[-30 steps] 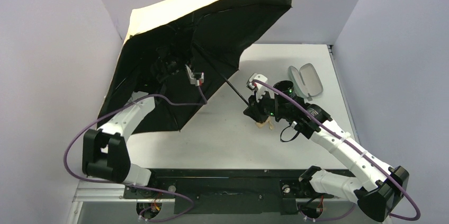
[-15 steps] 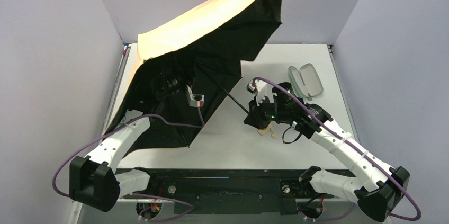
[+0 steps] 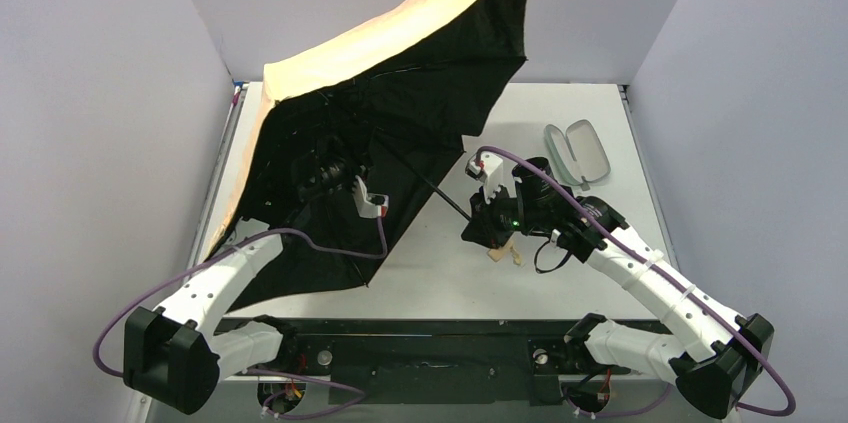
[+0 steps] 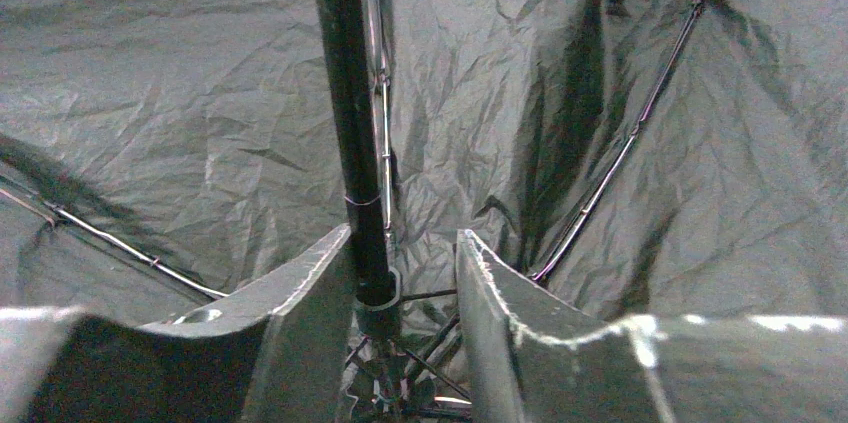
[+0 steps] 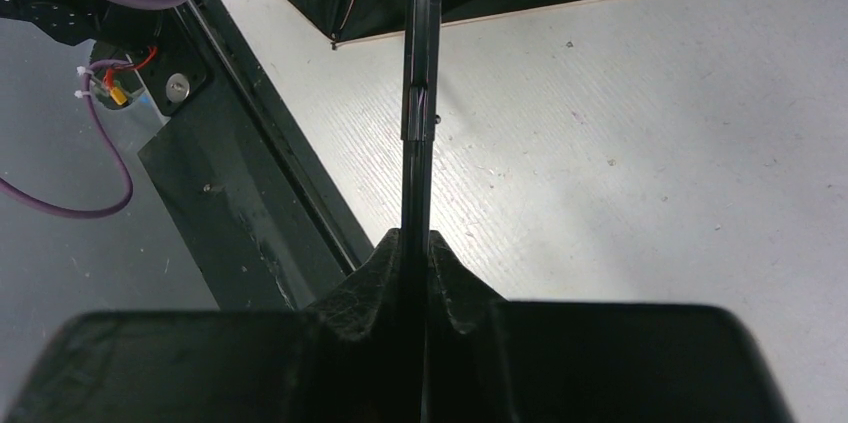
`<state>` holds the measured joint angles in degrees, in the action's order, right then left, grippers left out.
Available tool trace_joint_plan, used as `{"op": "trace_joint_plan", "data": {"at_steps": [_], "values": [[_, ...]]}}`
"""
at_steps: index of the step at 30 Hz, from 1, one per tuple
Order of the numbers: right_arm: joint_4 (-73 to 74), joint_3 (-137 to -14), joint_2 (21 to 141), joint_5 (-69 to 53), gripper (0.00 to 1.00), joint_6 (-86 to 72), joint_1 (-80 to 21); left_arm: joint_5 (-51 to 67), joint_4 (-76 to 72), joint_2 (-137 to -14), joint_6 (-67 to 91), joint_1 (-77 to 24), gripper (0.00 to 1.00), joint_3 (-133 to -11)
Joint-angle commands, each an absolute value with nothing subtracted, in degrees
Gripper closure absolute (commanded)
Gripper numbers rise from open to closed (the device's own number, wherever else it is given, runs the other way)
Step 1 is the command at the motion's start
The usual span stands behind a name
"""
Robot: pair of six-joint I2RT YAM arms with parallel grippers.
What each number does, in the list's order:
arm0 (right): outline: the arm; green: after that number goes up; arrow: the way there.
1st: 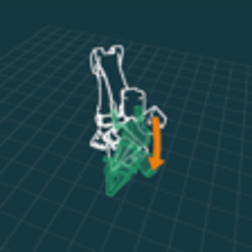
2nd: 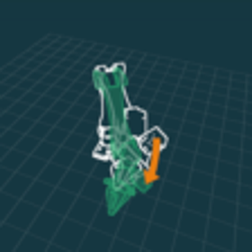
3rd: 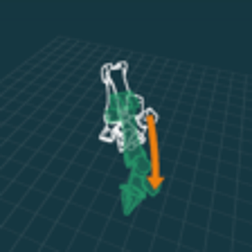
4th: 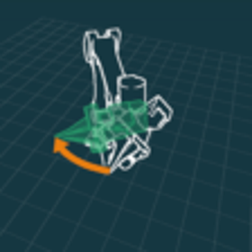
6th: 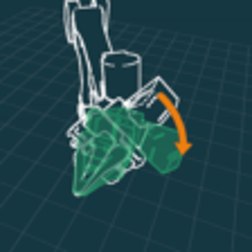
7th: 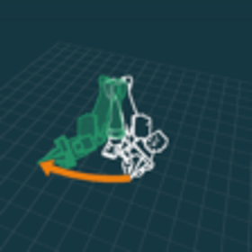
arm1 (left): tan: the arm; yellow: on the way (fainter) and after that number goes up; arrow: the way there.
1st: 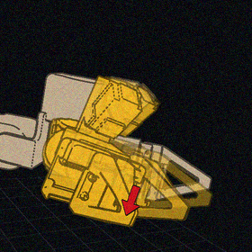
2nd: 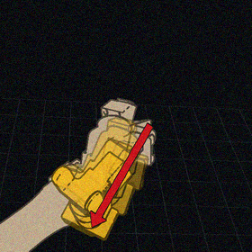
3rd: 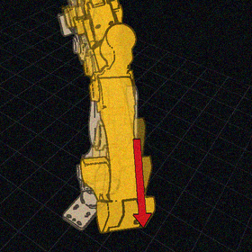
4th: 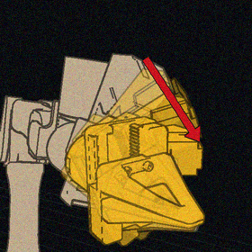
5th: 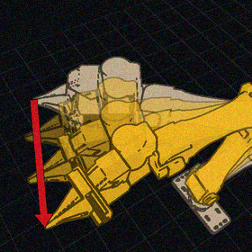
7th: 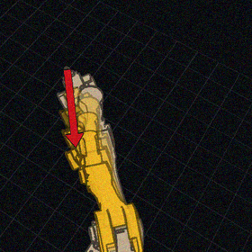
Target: Open the umbrella
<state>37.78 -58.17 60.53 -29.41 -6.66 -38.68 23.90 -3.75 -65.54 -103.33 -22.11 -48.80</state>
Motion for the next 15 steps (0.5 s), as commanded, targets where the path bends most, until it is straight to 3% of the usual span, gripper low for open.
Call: {"op": "trace_joint_plan", "data": {"at_steps": [1,5,15], "values": [[34.17,-58.78,58.07,-31.48,1.00,-5.60,-38.82,14.06,-12.66,-69.94,-98.61,-21.97,0.70,-48.68],[36.11,-58.39,57.02,-31.10,1.00,-3.79,-38.96,4.10,-21.32,-75.92,-95.28,-20.71,0.75,-51.71],[41.75,-57.59,55.26,-29.47,1.00,2.38,-39.29,-2.73,-28.35,-86.73,-93.90,-12.13,0.85,-66.35]]}}
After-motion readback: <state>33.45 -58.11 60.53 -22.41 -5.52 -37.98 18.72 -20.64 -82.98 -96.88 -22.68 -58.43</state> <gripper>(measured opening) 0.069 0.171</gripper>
